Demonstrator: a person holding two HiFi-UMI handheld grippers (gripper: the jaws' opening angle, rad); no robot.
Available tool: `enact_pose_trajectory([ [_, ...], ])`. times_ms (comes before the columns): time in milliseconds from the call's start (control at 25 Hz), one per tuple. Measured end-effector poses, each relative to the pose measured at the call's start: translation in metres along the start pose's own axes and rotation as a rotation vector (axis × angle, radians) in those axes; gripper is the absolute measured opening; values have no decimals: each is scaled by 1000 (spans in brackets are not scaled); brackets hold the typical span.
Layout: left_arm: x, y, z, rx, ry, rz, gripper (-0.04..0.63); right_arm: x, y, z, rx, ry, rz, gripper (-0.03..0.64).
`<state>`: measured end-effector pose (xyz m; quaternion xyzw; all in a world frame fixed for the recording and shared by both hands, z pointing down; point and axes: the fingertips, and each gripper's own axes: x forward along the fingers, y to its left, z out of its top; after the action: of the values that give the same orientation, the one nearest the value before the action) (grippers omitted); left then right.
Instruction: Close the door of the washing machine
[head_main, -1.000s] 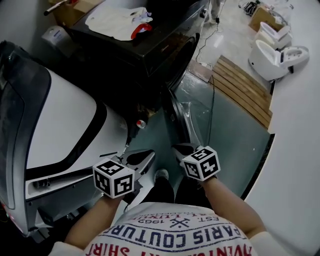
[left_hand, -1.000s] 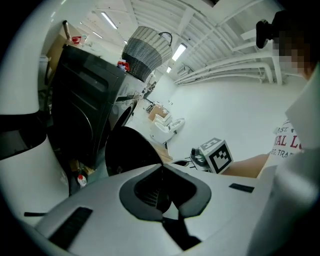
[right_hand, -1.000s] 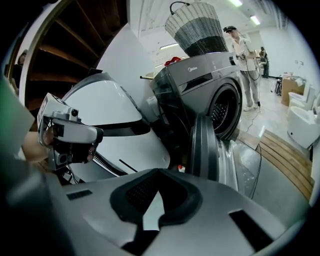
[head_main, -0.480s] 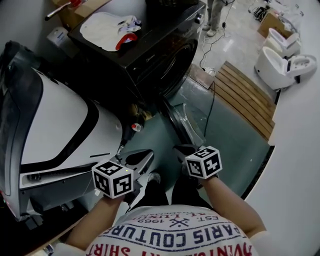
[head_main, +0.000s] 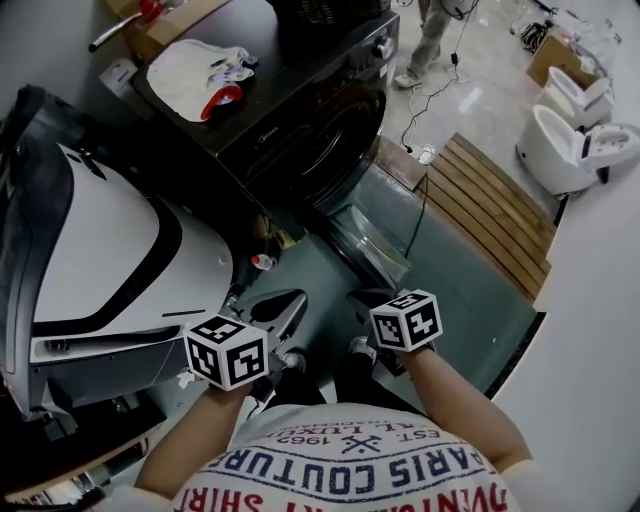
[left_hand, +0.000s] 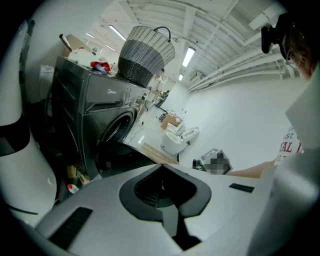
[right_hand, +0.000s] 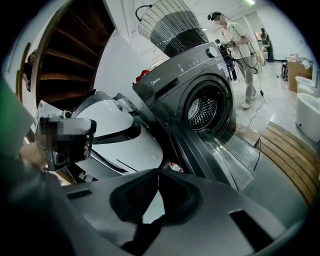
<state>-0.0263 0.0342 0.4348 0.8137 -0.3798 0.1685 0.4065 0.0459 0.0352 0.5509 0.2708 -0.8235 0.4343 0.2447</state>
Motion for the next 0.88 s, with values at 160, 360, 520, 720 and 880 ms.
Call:
enact_pose_trajectory([
  [160, 22, -14, 15, 3, -20, 8, 28, -17, -29, 15, 4, -20, 4, 23],
  [360, 41, -24, 23, 7, -25, 11, 28, -30, -56, 32, -4, -35, 0, 23],
  [520, 55, -21, 27, -9, -20, 13, 28, -36, -74, 44, -10, -41, -6, 21],
  [720, 79, -16, 36, -28, -8, 4, 28, -41, -97, 65, -30, -52, -18, 21],
  [880, 98, -14, 45, -28, 4, -13, 28, -45, -119, 86, 19, -78, -30, 21],
])
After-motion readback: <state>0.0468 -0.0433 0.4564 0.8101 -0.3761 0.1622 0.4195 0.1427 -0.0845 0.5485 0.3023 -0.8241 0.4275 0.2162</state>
